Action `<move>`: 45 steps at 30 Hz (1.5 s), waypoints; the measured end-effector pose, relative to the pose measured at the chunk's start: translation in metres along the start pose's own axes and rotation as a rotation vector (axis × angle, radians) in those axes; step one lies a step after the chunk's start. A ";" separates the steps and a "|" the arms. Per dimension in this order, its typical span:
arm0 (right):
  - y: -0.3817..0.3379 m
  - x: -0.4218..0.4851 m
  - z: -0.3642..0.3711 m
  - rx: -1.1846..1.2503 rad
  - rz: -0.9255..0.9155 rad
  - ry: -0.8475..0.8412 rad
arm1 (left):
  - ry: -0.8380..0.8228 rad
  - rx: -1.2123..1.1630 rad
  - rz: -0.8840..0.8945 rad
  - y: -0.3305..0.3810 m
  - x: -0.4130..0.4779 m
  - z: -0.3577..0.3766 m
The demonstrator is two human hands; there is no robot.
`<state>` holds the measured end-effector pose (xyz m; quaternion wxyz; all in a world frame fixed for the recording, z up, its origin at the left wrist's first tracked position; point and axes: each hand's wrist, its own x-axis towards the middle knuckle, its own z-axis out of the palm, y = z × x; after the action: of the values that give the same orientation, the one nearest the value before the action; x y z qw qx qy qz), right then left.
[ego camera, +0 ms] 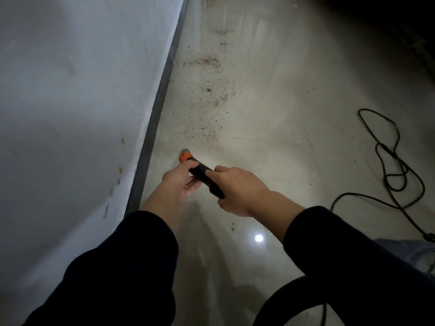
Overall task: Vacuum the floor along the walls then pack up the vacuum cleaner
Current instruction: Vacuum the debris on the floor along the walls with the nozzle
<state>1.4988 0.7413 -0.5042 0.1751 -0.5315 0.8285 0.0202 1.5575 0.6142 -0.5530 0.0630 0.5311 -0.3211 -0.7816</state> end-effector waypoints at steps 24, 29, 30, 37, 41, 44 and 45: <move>-0.025 0.023 0.004 -0.014 -0.106 0.009 | 0.057 -0.051 0.030 0.017 0.008 -0.037; -0.017 0.022 0.005 -0.028 -0.072 0.020 | 0.036 -0.025 0.030 0.012 0.013 -0.027; -0.014 0.021 0.004 -0.028 -0.063 0.018 | 0.036 -0.023 0.030 0.010 0.014 -0.023; 0.016 0.009 -0.005 -0.054 0.011 0.023 | -0.041 0.016 0.003 0.003 0.011 0.017; 0.040 0.009 -0.013 -0.031 0.057 0.007 | -0.083 0.148 -0.037 0.018 0.020 0.045; 0.049 0.012 -0.022 -0.019 0.072 -0.011 | -0.100 0.288 -0.063 0.034 0.024 0.057; 0.050 0.014 -0.026 -0.017 0.072 -0.024 | -0.105 0.308 -0.079 0.039 0.023 0.059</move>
<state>1.4425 0.7454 -0.4919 0.1795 -0.5026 0.8447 0.0397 1.4867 0.5993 -0.5351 -0.0666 0.5049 -0.4188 -0.7518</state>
